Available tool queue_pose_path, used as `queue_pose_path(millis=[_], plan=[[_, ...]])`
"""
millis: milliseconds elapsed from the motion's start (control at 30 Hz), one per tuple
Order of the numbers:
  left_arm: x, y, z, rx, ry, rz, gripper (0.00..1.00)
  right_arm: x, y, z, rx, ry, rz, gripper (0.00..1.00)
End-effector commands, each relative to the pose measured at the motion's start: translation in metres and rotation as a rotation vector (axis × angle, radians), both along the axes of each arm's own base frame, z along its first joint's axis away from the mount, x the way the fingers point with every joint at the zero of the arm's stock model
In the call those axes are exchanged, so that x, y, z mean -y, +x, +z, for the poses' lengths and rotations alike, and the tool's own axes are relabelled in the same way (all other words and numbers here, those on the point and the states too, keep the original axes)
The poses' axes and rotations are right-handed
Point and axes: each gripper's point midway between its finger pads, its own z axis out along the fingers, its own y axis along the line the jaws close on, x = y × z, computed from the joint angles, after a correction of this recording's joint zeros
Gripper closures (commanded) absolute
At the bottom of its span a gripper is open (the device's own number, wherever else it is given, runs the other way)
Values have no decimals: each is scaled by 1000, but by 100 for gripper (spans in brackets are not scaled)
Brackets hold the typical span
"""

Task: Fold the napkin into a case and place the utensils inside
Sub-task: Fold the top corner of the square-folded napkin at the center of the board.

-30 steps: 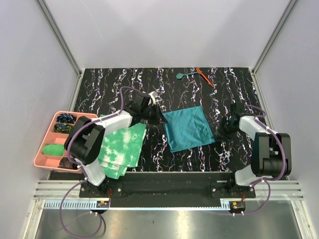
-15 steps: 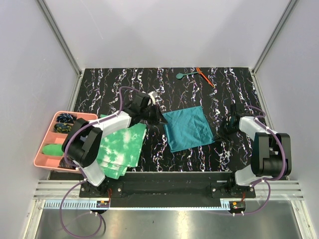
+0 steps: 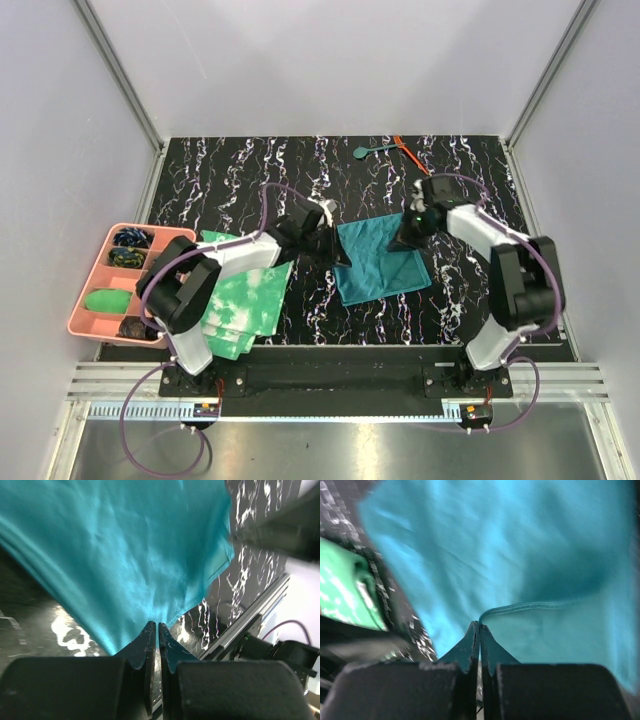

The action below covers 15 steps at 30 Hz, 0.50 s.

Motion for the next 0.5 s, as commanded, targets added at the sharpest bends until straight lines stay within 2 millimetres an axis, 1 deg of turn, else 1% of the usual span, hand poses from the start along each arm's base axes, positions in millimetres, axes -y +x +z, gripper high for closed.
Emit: queue_pose_path(millis=[0, 33, 67, 100, 133, 167, 200, 267, 300, 467], plan=[[2, -7, -6, 24, 4, 17, 93, -43, 34, 8, 39, 82, 74, 100], [0, -10, -9, 22, 16, 21, 93, -48, 39, 9, 44, 85, 83, 100], [-3, -19, -18, 3, 33, 15, 93, -59, 47, 17, 66, 102, 107, 100], [-4, -22, -19, 1, 36, 18, 93, -65, 49, 9, 46, 108, 117, 100], [-2, -24, -19, 9, 26, 16, 93, -70, 52, 8, 44, 115, 128, 100], [-5, -29, -24, -2, 35, 16, 93, -81, 57, 14, 55, 136, 151, 100], [-5, -31, -25, -3, 36, 14, 93, -86, 58, 7, 33, 143, 160, 100], [-7, -38, -32, -17, 48, 12, 93, -95, 64, 6, 36, 153, 174, 100], [-6, -39, -32, -17, 45, 11, 93, -100, 63, 4, 30, 154, 183, 100], [-8, -50, -36, -28, 49, 9, 93, -108, 70, -5, 23, 154, 196, 100]])
